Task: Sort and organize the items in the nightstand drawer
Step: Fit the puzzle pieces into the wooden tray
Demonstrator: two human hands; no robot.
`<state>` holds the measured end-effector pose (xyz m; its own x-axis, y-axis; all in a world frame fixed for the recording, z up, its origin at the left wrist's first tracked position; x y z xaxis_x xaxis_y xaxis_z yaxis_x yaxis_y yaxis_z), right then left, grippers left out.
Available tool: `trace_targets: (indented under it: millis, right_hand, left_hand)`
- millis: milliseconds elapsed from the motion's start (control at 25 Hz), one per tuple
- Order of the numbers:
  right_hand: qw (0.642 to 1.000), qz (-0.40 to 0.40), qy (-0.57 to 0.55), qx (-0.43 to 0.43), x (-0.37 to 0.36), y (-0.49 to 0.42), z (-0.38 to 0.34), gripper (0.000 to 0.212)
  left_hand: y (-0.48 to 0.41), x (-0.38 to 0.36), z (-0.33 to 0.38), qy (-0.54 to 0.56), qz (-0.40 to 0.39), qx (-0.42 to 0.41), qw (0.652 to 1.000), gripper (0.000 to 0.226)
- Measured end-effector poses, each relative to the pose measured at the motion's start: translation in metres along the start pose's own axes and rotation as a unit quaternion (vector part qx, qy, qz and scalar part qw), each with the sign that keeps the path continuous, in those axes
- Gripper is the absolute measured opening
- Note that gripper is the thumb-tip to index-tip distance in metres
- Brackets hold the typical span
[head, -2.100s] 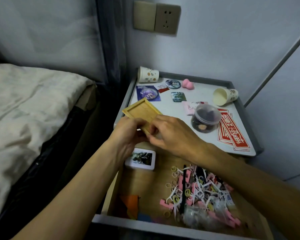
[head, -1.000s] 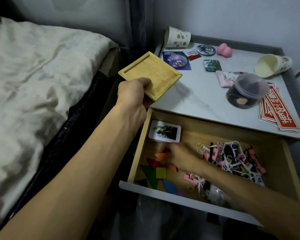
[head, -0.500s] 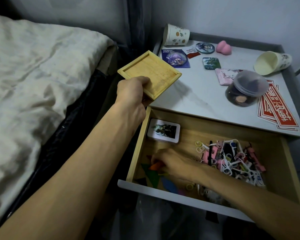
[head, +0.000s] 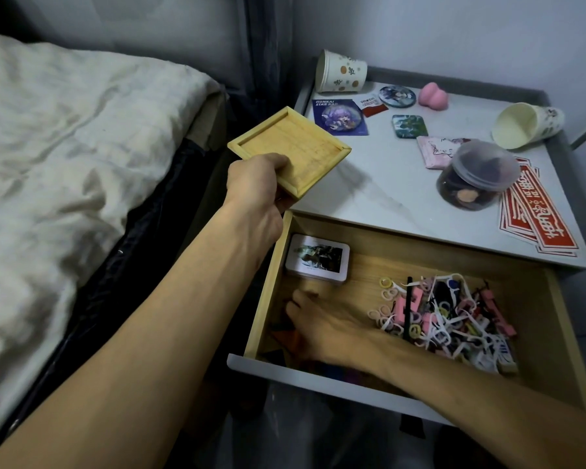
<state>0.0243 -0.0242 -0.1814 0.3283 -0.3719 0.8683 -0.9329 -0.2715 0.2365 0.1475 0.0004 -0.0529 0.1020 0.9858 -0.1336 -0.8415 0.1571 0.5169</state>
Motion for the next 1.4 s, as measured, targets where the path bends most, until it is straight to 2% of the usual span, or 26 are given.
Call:
trace_targets:
  millis: [200, 280, 400, 480, 640, 800, 960, 1080, 1160, 1400]
  right_hand:
    - [0.998, 0.007, -0.043, -0.038, -0.001, 0.001, 0.011, 0.032]
    - [0.991, 0.002, -0.119, -0.061, -0.002, 0.004, 0.015, 0.033]
    - [0.948, 0.015, -0.284, -0.143, -0.002, 0.01, 0.033, 0.043]
    - [0.918, 0.037, -0.359, -0.165, 0.007, 0.016, 0.043, 0.052]
    - [0.869, 0.14, -0.451, -0.146, 0.076, 0.05, 0.05, 0.028]
    - [0.847, 0.26, -0.452, -0.106, 0.146, 0.106, 0.042, 0.025]
    - [0.794, 0.345, -0.495, -0.077, 0.19, 0.141, 0.046, 0.027]
    - [0.809, 0.352, -0.457, -0.118, 0.207, 0.147, 0.06, 0.022]
    - [0.838, 0.322, -0.412, -0.155, 0.208, 0.146, 0.069, 0.017]
    - [0.885, 0.256, -0.34, -0.189, 0.205, 0.141, 0.082, 0.012]
  left_hand:
    - [-0.003, 0.001, 0.0, 0.0, -0.004, -0.005, 1.0, 0.013]
    - [-0.005, 0.002, 0.0, 0.01, -0.01, -0.001, 1.0, 0.02]
    - [-0.004, -0.003, -0.001, 0.054, -0.044, 0.006, 0.998, 0.031]
    - [0.001, -0.011, -0.002, 0.067, -0.083, 0.007, 0.994, 0.033]
    - [0.009, -0.023, 0.003, 0.017, -0.126, -0.044, 0.991, 0.033]
    - [0.026, -0.035, 0.002, -0.073, -0.156, -0.09, 0.981, 0.032]
    - [0.055, -0.063, -0.02, -0.153, -0.247, -0.069, 0.954, 0.031]
    - [0.067, -0.08, -0.039, -0.208, -0.3, -0.038, 0.93, 0.025]
    - [0.07, -0.086, -0.049, -0.218, -0.321, -0.014, 0.921, 0.025]
    - [0.078, -0.102, -0.06, -0.225, -0.365, 0.005, 0.903, 0.027]
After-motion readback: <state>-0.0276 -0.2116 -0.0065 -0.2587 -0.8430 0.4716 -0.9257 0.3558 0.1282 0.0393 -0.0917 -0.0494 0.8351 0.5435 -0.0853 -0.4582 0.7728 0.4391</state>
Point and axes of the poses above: each hand's wrist, its own y-axis away from the middle knuckle, its own x-axis out of the back of the hand, z = x × y, the point moved 9 cm from there along -y, towards the middle knuckle, and after that the axes turned 11 degrees about -y, right-handed, at the moved point
